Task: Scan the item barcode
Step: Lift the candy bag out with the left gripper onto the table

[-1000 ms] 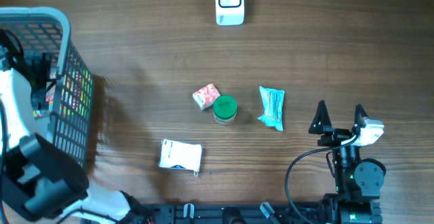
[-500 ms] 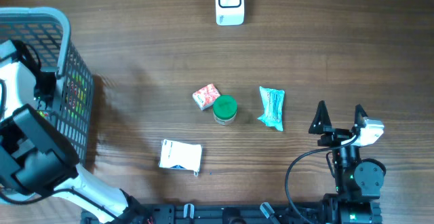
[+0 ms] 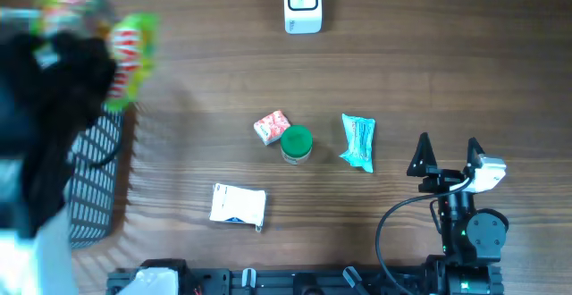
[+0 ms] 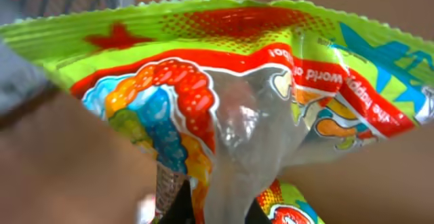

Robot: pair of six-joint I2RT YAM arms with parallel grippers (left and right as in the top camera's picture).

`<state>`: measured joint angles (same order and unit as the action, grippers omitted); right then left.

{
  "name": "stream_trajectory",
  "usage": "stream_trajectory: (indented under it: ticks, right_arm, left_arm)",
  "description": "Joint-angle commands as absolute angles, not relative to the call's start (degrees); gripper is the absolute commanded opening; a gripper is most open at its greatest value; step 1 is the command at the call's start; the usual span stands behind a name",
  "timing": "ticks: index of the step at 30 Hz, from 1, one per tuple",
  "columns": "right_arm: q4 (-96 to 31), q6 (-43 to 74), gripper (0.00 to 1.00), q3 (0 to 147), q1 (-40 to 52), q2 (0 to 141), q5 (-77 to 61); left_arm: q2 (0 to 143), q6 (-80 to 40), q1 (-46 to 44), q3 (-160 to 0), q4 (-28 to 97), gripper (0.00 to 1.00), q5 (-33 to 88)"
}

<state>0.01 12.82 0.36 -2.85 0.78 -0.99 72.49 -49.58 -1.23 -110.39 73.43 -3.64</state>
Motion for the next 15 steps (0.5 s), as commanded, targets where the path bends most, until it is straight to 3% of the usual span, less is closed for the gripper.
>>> stream_trajectory:
  ticks: [1, 5, 7, 14, 15]
  right_arm:
    - [0.32, 13.65, 1.0, 0.3, -3.03, 0.8, -0.25]
    - [0.32, 13.65, 1.0, 0.3, -3.03, 0.97, -0.25]
    - [0.32, 13.65, 1.0, 0.3, -3.03, 0.97, -0.25]
    - [0.32, 13.67, 1.0, 0.3, -3.03, 0.97, -0.25]
    - [0.32, 13.65, 1.0, 0.3, -3.03, 0.97, -0.25]
  left_arm:
    - [83.74, -48.23, -11.33, -104.12, 77.01, 0.04, -9.98]
    - [97.38, -57.14, -15.29, -91.88, 73.56, 0.04, -9.91]
    - [100.82, -57.52, -16.6, -81.28, 64.95, 0.04, -8.8]
    - [100.86, -58.17, -17.47, -63.94, 49.65, 0.04, -2.83]
    - [100.84, -59.16, -17.54, -63.75, 49.78, 0.09, -2.79]
